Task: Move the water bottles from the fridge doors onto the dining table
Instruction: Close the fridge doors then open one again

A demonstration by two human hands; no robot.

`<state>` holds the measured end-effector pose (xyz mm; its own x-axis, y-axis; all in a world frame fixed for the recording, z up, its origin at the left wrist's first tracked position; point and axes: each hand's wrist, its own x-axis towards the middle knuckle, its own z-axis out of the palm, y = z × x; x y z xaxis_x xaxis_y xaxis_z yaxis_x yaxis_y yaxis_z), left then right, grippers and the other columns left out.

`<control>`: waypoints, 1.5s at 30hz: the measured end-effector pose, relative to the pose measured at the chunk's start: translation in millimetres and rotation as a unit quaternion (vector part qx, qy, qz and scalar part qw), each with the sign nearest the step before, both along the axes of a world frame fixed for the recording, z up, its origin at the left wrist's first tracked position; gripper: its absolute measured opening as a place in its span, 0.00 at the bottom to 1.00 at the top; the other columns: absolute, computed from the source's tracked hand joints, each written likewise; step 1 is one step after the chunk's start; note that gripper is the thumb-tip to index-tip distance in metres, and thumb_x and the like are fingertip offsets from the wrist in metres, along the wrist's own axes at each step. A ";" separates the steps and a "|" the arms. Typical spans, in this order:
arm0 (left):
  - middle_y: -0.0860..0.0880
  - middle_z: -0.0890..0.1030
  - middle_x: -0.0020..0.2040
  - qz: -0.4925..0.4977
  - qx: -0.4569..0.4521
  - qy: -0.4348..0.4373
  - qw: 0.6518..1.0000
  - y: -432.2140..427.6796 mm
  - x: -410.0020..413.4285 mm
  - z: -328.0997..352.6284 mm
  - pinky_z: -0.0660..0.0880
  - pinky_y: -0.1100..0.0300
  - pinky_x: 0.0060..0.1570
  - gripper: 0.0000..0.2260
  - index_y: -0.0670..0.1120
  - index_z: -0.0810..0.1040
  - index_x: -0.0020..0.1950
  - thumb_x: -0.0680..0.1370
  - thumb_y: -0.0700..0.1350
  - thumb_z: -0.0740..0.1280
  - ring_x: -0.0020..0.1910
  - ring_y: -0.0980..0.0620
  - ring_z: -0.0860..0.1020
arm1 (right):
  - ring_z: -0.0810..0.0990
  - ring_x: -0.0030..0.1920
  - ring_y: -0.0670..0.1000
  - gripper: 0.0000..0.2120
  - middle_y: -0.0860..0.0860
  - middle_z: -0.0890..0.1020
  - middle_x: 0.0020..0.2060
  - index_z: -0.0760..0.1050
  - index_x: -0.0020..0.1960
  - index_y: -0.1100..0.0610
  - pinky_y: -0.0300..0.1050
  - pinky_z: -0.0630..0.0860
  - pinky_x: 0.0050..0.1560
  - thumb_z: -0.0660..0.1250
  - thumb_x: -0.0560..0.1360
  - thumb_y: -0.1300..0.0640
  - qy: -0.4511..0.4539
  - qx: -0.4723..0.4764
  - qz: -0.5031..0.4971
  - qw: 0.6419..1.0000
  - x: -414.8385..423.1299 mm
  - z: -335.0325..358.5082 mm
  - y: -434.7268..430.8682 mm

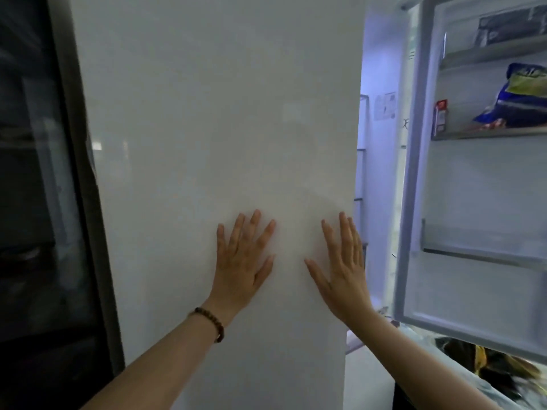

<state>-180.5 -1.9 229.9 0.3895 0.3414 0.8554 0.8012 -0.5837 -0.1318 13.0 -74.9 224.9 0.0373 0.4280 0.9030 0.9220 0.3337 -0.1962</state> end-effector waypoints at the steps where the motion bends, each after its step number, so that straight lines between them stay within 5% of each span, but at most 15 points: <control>1: 0.54 0.41 0.78 0.004 -0.001 -0.001 1.000 8.8 1.7 0.0 0.38 0.45 0.73 0.24 0.56 0.46 0.76 0.80 0.57 0.45 0.77 0.50 0.43 | 0.44 0.77 0.52 0.33 0.51 0.47 0.76 0.40 0.76 0.43 0.50 0.44 0.76 0.54 0.77 0.42 -0.032 -0.006 -0.009 0.999 -0.3 -1.6 14.1; 11: 0.50 0.51 0.77 0.131 -0.015 -0.005 0.991 81.7 0.1 -9.5 0.40 0.50 0.74 0.24 0.53 0.52 0.76 0.80 0.56 0.48 0.77 0.50 0.45 | 0.45 0.77 0.52 0.27 0.48 0.47 0.77 0.45 0.77 0.46 0.55 0.46 0.74 0.45 0.80 0.42 -0.123 -0.111 0.011 0.986 3.5 -37.8 153.1; 15: 0.50 0.45 0.78 0.180 0.033 0.016 0.983 101.7 -0.2 -19.0 0.42 0.46 0.74 0.28 0.54 0.51 0.76 0.78 0.56 0.54 0.77 0.49 0.44 | 0.45 0.77 0.53 0.28 0.47 0.42 0.77 0.44 0.77 0.47 0.56 0.45 0.74 0.48 0.79 0.42 -0.144 -0.070 0.024 0.987 11.3 -49.6 186.3; 23: 0.51 0.42 0.78 0.240 0.084 0.021 0.967 108.4 4.9 -28.9 0.45 0.42 0.73 0.27 0.54 0.49 0.77 0.79 0.59 0.51 0.77 0.48 0.45 | 0.42 0.77 0.52 0.28 0.48 0.41 0.77 0.43 0.77 0.47 0.56 0.40 0.75 0.46 0.80 0.42 -0.139 0.023 0.068 0.988 12.0 -62.2 214.8; 30: 0.49 0.47 0.78 0.295 -0.027 -0.026 0.955 82.8 30.1 -28.7 0.44 0.43 0.74 0.30 0.52 0.49 0.77 0.78 0.58 0.54 0.77 0.47 0.45 | 0.41 0.77 0.51 0.27 0.48 0.41 0.77 0.44 0.76 0.47 0.56 0.40 0.74 0.48 0.80 0.44 -0.147 0.012 0.102 0.984 17.4 -59.5 211.3; 34: 0.50 0.45 0.78 0.287 -0.130 -0.061 0.947 53.0 43.9 -22.1 0.44 0.48 0.74 0.29 0.55 0.47 0.77 0.77 0.59 0.50 0.77 0.49 0.42 | 0.46 0.77 0.52 0.30 0.49 0.51 0.77 0.50 0.76 0.46 0.53 0.45 0.74 0.56 0.77 0.48 -0.165 -0.050 0.154 0.973 37.4 -48.7 187.9; 40: 0.51 0.44 0.78 0.260 -0.316 -0.084 0.909 -26.1 72.1 -64.0 0.48 0.50 0.75 0.29 0.56 0.41 0.76 0.79 0.58 0.51 0.77 0.48 0.46 | 0.52 0.75 0.55 0.28 0.53 0.56 0.76 0.57 0.74 0.49 0.58 0.57 0.72 0.56 0.75 0.45 -0.067 -0.156 0.165 0.972 126.2 -38.3 125.7; 45: 0.49 0.48 0.78 0.234 -0.357 -0.104 0.899 -95.1 136.0 -81.4 0.47 0.49 0.75 0.30 0.55 0.44 0.77 0.79 0.58 0.54 0.77 0.47 0.49 | 0.57 0.74 0.59 0.31 0.55 0.57 0.75 0.60 0.73 0.52 0.58 0.57 0.72 0.63 0.73 0.48 -0.025 -0.161 0.084 0.983 235.8 -31.8 33.8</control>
